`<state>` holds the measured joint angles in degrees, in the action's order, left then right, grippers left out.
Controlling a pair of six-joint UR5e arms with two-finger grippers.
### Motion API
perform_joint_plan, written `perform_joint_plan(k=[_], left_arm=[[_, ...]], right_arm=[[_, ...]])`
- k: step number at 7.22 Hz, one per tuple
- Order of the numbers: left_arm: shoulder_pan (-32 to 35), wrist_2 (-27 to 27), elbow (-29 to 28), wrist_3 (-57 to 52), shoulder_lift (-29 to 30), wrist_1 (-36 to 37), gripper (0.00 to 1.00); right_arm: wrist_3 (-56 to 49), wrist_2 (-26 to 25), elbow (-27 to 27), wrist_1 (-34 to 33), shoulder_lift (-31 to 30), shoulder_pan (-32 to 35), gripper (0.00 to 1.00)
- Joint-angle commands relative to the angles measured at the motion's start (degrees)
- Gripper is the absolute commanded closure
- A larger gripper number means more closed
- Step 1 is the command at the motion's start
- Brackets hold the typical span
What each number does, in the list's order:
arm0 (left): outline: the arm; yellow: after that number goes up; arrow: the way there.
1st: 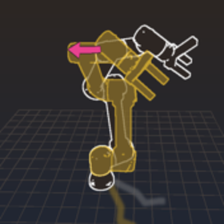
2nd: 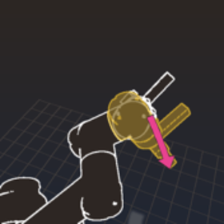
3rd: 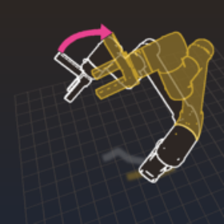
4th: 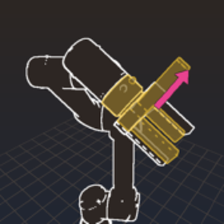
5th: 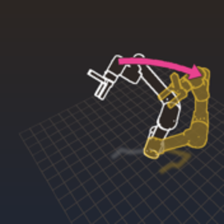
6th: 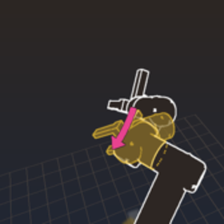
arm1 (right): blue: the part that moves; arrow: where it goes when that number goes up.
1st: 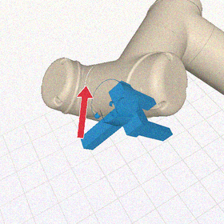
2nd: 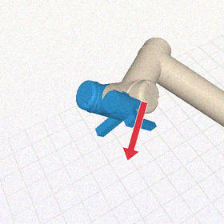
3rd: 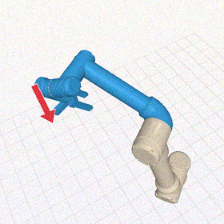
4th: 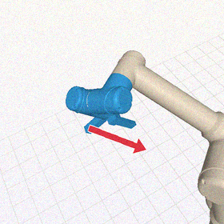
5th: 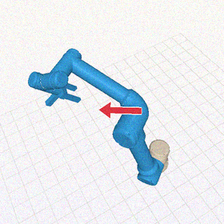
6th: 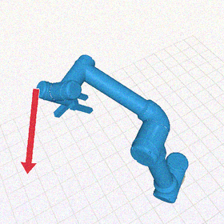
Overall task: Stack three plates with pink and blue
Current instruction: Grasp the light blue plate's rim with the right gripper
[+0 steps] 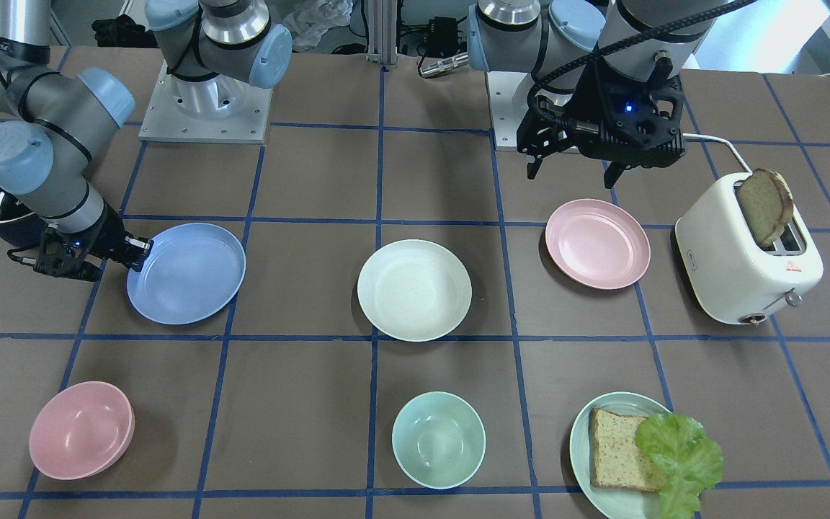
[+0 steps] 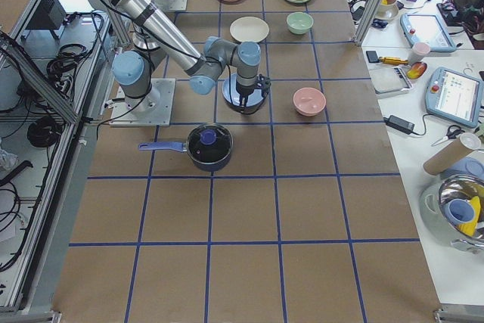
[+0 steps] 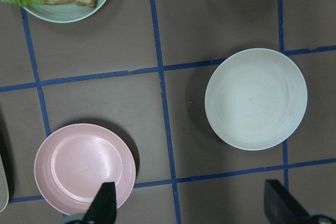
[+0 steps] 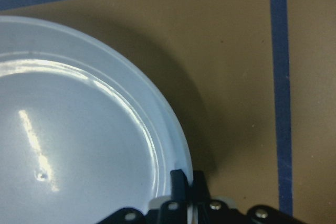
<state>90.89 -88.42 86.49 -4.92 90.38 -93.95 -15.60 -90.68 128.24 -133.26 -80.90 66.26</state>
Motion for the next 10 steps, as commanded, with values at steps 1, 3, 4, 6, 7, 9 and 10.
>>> perform_joint_plan(k=[1,3,4,6,7,9,10], left_arm=[[-0.01,0.0,0.0,0.0,-0.03,0.0,0.0],[0.07,0.0,0.0,0.0,0.06,0.0,0.0],[-0.01,0.0,-0.09,0.0,-0.03,0.0,0.0],[-0.02,0.0,-0.09,0.0,-0.03,0.09,0.0],[-0.02,0.0,-0.09,0.0,-0.03,0.09,0.0],[-0.02,0.0,-0.09,0.0,0.06,0.09,0.0],[-0.02,0.0,-0.09,0.0,-0.03,0.09,0.0]], right_arm=[[-0.13,0.07,-0.01,0.81,-1.01,-0.07,1.0],[-0.13,0.07,-0.1,0.9,-1.37,-0.16,1.0],[-0.13,0.15,-0.01,0.81,-2.06,-0.07,1.0],[-0.13,0.15,-0.45,2.03,-2.77,-0.07,1.0],[-0.22,0.15,-0.63,2.04,-3.03,-0.07,1.0],[-0.22,0.94,-0.8,2.56,-3.82,-0.07,1.0],[-0.13,1.12,-1.41,3.7,-4.09,0.01,1.0]])
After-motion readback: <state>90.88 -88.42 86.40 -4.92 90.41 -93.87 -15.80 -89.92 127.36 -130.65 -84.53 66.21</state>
